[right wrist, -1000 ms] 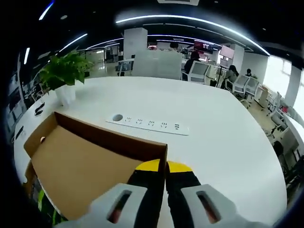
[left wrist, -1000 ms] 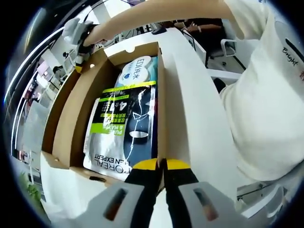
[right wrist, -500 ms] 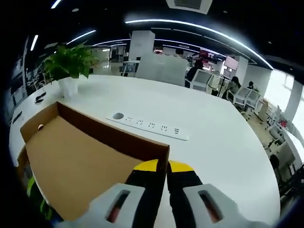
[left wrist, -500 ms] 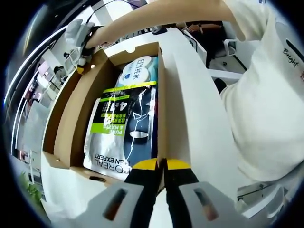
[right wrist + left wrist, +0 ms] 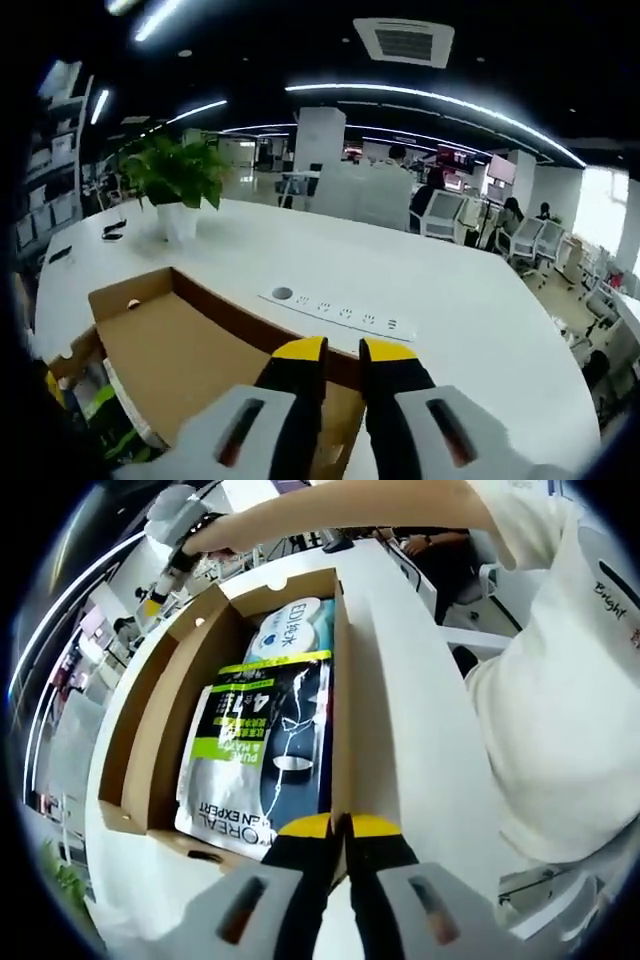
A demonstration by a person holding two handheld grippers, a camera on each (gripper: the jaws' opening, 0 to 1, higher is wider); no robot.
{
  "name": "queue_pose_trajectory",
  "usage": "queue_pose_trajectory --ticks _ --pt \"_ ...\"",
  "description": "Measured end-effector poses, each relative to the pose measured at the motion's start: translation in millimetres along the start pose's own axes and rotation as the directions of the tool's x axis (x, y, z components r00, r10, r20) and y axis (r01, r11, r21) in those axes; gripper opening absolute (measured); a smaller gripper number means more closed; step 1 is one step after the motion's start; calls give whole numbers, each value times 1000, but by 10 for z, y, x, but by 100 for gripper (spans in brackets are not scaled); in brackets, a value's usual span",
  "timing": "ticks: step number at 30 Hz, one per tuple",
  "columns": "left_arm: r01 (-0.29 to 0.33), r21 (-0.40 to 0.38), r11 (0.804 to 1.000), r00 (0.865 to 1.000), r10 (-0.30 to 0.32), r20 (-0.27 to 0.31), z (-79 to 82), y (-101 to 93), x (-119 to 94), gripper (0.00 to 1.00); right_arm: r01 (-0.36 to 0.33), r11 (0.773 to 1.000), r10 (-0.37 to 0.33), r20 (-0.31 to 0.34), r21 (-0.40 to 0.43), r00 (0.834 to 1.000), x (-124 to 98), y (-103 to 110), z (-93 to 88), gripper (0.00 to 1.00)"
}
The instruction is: Operate the shoe box by opening the lid, removing the specified soft item, and placing it in the target area until the item is outside and the box remains undamaged.
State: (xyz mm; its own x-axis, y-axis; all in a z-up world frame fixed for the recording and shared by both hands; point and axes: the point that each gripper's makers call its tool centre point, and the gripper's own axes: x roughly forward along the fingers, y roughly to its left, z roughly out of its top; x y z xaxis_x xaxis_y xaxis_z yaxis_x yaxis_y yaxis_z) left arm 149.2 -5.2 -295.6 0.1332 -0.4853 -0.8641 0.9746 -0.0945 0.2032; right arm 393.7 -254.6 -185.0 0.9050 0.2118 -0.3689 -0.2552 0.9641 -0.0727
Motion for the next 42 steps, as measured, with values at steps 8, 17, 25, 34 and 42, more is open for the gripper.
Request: queue_pose_trajectory --ticks 8,17,25,34,42 --pt "1 -13 1000 1000 -1 0 -2 -8 -3 4 -192 968 185 58 164 981 -437 149 139 21" --pt "2 -24 1000 1000 -2 8 7 -5 -2 4 -378 904 362 110 201 926 -904 440 195 26" --pt "13 -34 999 1000 -13 11 16 -7 4 3 -403 896 389 111 187 915 -1201 539 102 26" --pt "15 -25 1000 1000 -15 8 19 -8 8 3 -465 867 461 64 182 885 -1396 795 -102 36" --pt "15 -22 1000 1000 -15 20 23 -8 4 3 -496 855 494 52 150 868 -1500 960 -156 41"
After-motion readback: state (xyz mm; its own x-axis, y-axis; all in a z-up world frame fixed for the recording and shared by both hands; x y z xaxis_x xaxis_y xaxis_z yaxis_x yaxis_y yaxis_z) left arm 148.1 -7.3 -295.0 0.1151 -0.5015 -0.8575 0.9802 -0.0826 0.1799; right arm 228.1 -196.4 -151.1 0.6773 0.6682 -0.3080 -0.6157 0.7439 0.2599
